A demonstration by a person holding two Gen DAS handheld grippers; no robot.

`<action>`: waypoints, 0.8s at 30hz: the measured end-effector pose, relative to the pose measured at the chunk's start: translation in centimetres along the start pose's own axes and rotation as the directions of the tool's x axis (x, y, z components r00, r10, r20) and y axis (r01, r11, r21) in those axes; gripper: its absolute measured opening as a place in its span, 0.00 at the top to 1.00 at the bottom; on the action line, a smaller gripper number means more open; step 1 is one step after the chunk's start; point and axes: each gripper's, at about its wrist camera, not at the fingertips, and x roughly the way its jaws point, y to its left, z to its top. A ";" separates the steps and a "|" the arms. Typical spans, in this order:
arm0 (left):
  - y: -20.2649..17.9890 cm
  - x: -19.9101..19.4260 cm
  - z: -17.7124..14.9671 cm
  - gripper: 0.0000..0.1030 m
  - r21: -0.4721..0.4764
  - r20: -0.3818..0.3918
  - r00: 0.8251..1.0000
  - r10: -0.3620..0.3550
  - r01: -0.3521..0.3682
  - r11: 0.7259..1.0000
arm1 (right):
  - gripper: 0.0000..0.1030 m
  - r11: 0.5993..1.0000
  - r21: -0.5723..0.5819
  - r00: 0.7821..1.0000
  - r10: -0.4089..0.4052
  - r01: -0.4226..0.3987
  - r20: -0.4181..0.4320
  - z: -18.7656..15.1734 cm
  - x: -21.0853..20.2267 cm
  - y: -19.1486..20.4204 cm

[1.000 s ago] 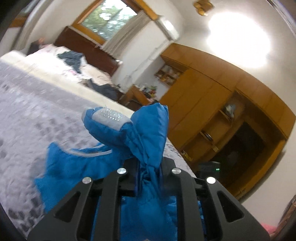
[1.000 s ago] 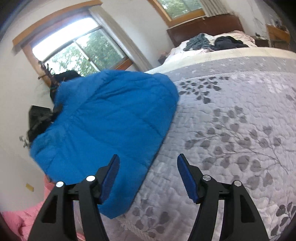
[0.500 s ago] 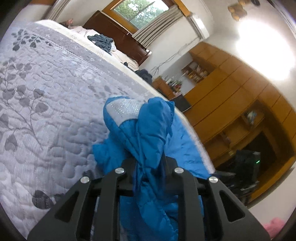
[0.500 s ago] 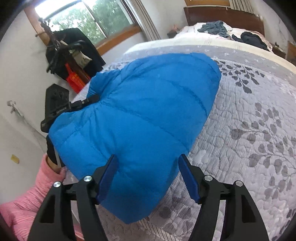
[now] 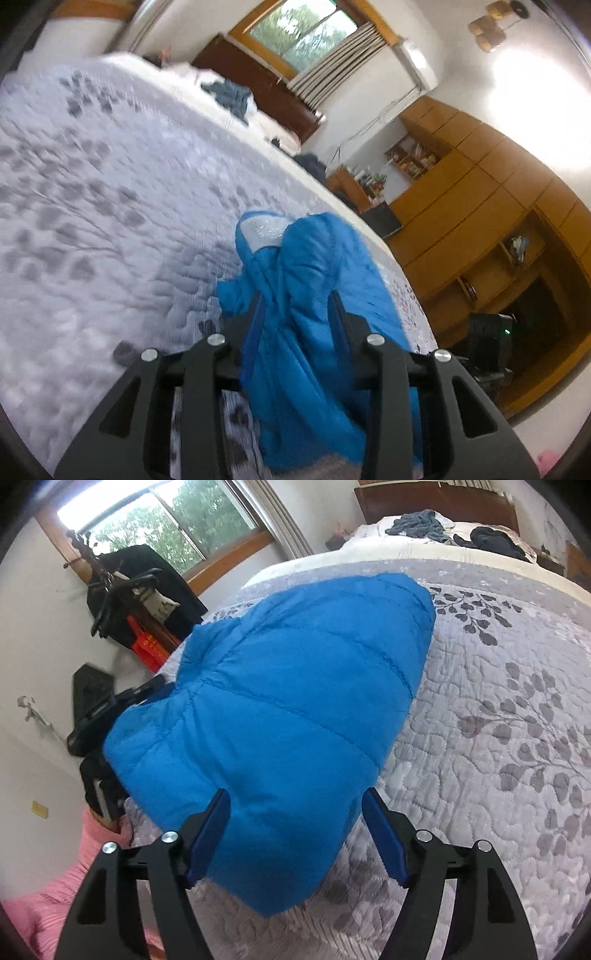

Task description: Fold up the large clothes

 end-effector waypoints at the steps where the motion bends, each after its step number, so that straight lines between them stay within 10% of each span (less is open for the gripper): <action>1: -0.6 -1.0 -0.5 0.67 0.009 0.009 1.000 -0.006 0.006 1.000 | 0.27 1.000 0.004 1.000 -0.003 0.003 0.001 -0.2 -0.3 0.0; 10: -8.7 -3.2 -4.5 0.52 0.194 -0.047 0.999 -0.004 0.013 0.981 | 0.27 0.999 0.025 0.998 0.041 -0.039 -0.048 -1.5 0.4 1.1; 15: -7.8 -1.5 -4.8 0.85 0.161 -0.100 0.994 0.031 -0.015 0.987 | 0.27 0.999 0.025 0.999 0.039 -0.038 -0.038 -1.4 0.5 1.3; 24: -3.1 -0.5 -7.2 0.91 0.004 -0.181 0.983 -0.018 0.019 1.000 | 0.27 1.000 0.012 0.999 0.030 -0.029 -0.042 -1.3 1.1 1.4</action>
